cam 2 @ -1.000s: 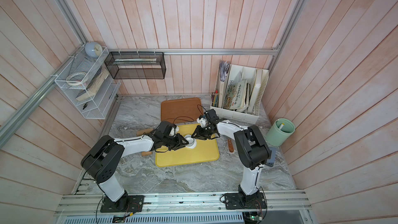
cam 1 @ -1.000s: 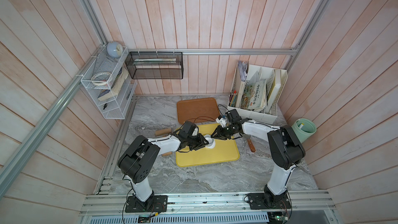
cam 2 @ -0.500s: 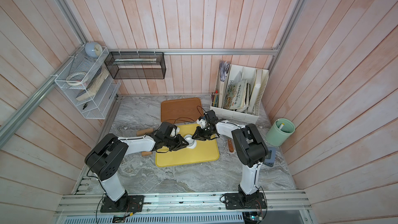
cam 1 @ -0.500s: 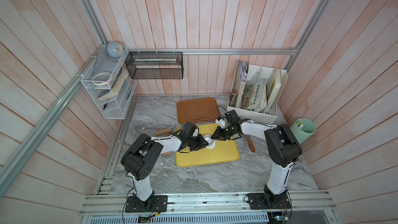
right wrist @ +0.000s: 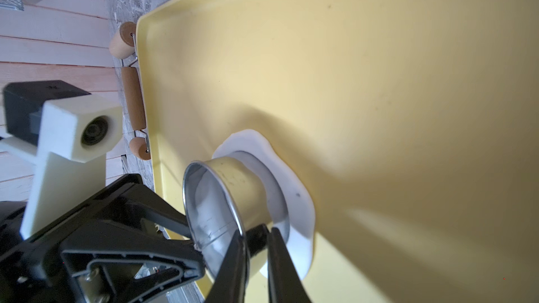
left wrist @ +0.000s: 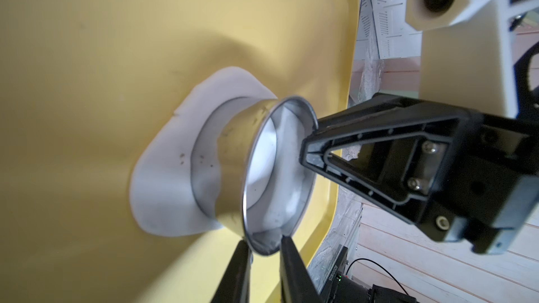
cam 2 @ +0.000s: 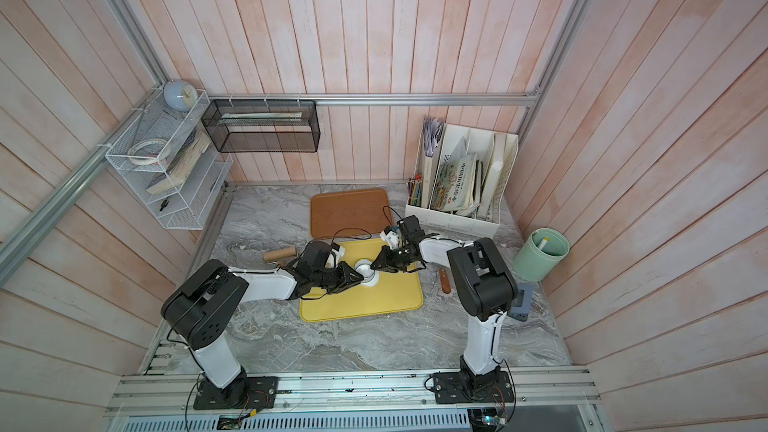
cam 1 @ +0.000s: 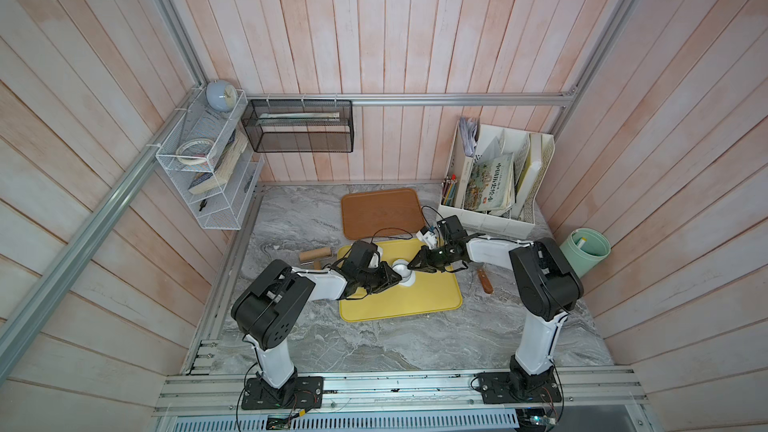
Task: Roll out the dumpling wrappers from the dough
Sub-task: Press the dumpling wrapper on the work surface, then pick up the dumpling mold from the work surface.
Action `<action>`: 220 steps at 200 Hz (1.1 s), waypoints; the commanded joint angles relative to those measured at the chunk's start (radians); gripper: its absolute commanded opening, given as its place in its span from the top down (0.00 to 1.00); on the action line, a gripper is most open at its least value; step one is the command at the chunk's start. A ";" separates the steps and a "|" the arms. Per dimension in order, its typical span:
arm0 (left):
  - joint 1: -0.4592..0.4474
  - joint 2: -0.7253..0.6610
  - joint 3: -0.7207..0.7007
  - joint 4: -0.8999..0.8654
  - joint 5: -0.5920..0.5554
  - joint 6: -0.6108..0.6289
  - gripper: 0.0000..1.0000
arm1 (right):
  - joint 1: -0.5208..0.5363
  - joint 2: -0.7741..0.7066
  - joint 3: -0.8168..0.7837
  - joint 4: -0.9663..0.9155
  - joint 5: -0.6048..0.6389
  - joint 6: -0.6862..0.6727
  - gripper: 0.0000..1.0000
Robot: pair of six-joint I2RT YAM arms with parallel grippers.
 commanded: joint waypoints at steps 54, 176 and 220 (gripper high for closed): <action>0.059 -0.114 0.042 -0.245 -0.069 -0.014 0.60 | -0.015 -0.084 0.079 -0.134 0.084 0.024 0.69; 0.262 -0.333 -0.036 -0.316 -0.148 0.096 0.67 | 0.296 -0.183 0.194 -0.321 0.746 -0.099 0.02; 0.351 -0.355 -0.035 -0.514 -0.242 0.242 0.62 | 0.340 -0.096 0.244 -0.361 0.757 -0.100 0.02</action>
